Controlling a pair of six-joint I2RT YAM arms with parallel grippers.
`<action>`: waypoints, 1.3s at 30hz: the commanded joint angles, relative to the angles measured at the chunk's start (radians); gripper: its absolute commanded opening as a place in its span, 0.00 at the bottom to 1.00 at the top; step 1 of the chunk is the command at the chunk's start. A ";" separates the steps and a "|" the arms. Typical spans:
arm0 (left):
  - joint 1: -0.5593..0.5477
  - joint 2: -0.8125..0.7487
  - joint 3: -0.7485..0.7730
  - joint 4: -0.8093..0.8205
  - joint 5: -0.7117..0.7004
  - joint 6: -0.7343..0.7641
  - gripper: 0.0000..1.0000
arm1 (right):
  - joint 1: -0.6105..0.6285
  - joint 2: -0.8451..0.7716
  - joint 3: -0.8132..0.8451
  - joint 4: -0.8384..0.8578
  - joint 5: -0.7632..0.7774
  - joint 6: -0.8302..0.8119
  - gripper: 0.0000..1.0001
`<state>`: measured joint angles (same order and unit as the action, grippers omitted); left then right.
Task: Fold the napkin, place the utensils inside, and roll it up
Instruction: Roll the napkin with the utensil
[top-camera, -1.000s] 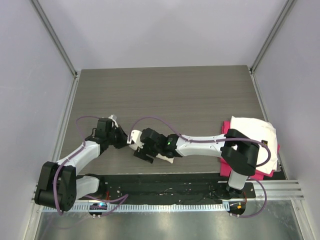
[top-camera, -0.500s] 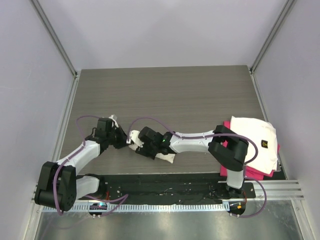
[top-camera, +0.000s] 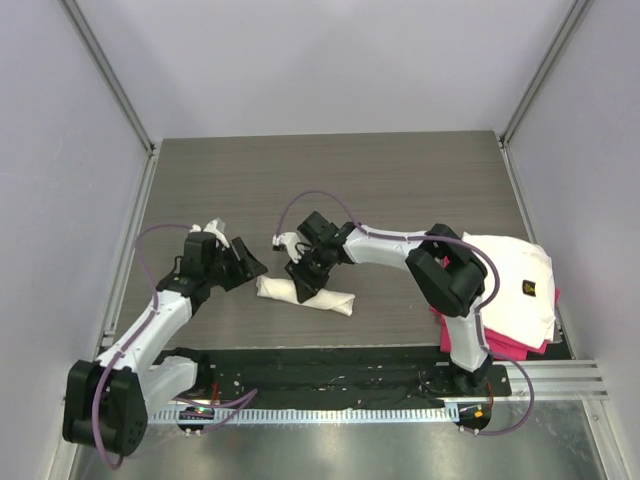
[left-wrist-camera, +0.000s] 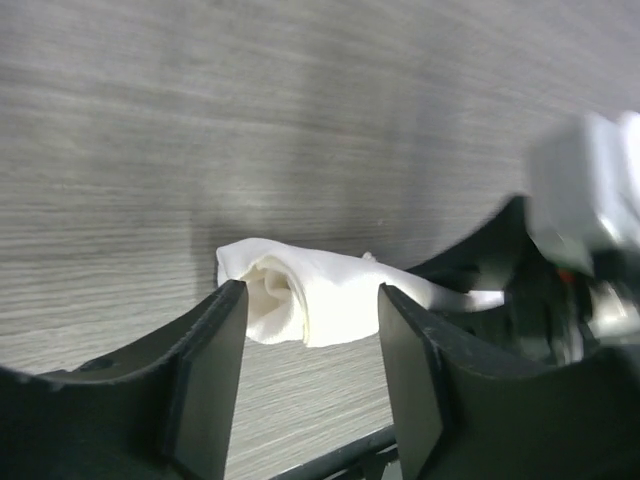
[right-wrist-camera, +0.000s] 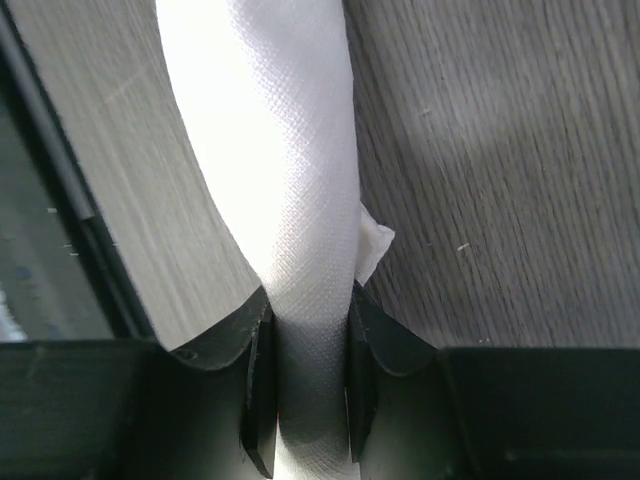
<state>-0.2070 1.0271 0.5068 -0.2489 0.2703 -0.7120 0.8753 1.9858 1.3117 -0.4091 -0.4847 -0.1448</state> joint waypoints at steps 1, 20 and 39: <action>0.001 -0.090 -0.013 0.020 -0.030 0.013 0.60 | -0.055 0.088 0.063 -0.122 -0.264 0.100 0.29; -0.005 0.091 -0.106 0.350 0.151 0.000 0.58 | -0.157 0.295 0.135 -0.135 -0.539 0.226 0.28; -0.009 0.321 -0.005 0.225 0.142 0.028 0.00 | -0.157 -0.013 0.124 -0.106 -0.204 0.197 0.92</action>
<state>-0.2142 1.3144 0.4335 0.0540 0.4278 -0.7197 0.7177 2.1170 1.4418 -0.5507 -0.8902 0.1242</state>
